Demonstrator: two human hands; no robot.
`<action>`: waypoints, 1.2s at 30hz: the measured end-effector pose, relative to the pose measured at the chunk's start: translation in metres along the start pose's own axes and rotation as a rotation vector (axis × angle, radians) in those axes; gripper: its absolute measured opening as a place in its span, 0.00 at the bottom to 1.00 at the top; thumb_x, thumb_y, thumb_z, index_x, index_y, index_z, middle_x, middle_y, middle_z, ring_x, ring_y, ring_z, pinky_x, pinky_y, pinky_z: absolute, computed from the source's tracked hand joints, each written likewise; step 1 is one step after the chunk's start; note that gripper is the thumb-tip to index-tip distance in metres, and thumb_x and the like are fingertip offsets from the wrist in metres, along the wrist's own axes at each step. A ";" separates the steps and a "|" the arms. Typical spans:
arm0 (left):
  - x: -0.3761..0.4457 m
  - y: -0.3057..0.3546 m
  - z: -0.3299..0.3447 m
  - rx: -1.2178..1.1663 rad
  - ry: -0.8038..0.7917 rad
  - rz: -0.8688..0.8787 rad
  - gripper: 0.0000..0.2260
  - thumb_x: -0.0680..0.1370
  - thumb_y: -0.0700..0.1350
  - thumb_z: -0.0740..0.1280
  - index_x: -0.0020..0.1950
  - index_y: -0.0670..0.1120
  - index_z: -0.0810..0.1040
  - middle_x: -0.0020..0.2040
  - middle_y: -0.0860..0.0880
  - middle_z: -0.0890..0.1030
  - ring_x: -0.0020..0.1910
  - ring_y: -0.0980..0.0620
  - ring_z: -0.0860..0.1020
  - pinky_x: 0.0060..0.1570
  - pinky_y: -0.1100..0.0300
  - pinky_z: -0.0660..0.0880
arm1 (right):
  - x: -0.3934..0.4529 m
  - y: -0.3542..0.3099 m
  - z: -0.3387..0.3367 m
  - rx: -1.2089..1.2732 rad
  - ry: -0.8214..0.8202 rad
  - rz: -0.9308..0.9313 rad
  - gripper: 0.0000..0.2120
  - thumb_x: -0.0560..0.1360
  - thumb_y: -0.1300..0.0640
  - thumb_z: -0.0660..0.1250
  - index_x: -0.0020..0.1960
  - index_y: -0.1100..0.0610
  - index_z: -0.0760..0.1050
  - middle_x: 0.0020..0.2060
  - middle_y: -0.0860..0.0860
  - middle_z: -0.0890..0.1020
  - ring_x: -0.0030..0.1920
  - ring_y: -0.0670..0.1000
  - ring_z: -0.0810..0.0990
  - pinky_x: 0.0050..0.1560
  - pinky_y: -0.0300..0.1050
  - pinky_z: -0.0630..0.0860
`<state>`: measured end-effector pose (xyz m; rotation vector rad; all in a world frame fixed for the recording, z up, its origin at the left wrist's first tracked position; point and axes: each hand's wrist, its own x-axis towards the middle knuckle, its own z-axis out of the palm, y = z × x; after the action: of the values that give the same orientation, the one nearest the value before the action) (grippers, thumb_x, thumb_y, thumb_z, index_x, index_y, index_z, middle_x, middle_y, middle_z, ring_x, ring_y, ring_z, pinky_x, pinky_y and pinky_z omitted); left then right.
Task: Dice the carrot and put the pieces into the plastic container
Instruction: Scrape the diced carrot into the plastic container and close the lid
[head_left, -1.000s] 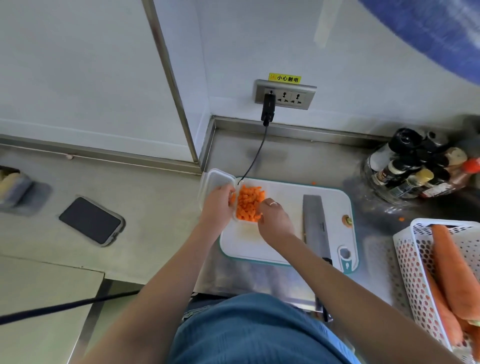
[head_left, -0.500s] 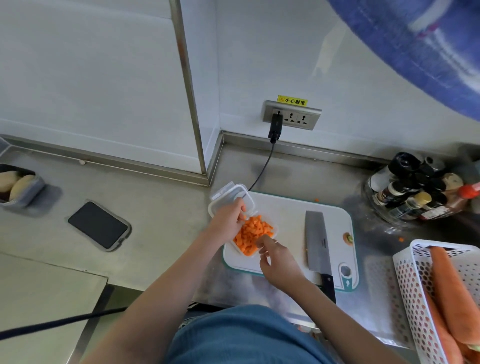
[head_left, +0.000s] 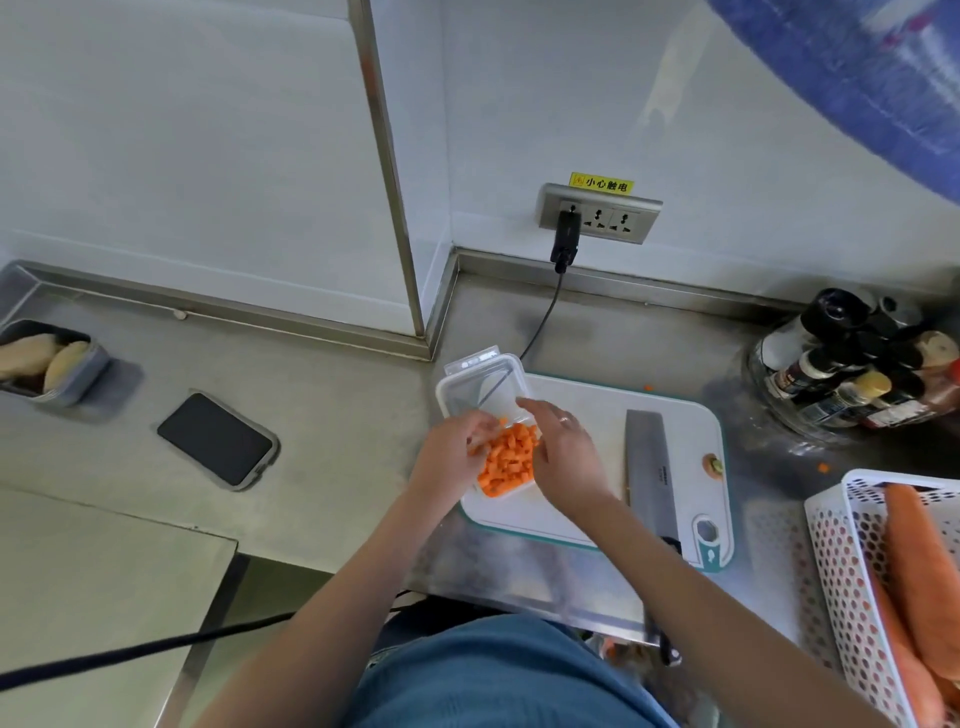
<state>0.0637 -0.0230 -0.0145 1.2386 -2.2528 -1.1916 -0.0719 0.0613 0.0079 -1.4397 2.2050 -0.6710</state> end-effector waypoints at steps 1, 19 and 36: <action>-0.003 -0.004 -0.001 0.005 0.059 -0.011 0.16 0.71 0.34 0.68 0.58 0.45 0.78 0.52 0.51 0.82 0.49 0.57 0.76 0.49 0.73 0.68 | 0.008 -0.004 -0.002 -0.090 -0.092 -0.029 0.33 0.70 0.72 0.55 0.73 0.52 0.64 0.71 0.50 0.69 0.70 0.53 0.66 0.68 0.46 0.62; -0.015 -0.023 0.020 0.066 -0.104 -0.235 0.66 0.53 0.61 0.78 0.76 0.43 0.39 0.69 0.45 0.68 0.68 0.43 0.66 0.67 0.45 0.61 | 0.012 0.004 0.017 -0.360 -0.266 -0.063 0.33 0.76 0.70 0.54 0.77 0.51 0.52 0.77 0.46 0.53 0.77 0.45 0.47 0.75 0.50 0.46; 0.002 -0.006 0.014 -0.149 -0.230 -0.169 0.60 0.55 0.53 0.77 0.77 0.51 0.42 0.63 0.54 0.75 0.61 0.52 0.75 0.58 0.48 0.75 | -0.003 0.018 0.003 -0.405 -0.231 -0.153 0.30 0.76 0.68 0.55 0.74 0.49 0.62 0.74 0.47 0.66 0.77 0.47 0.52 0.74 0.49 0.45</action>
<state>0.0578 -0.0188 -0.0275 1.3135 -2.1994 -1.6076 -0.0824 0.0697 -0.0052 -1.7934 2.1409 -0.0904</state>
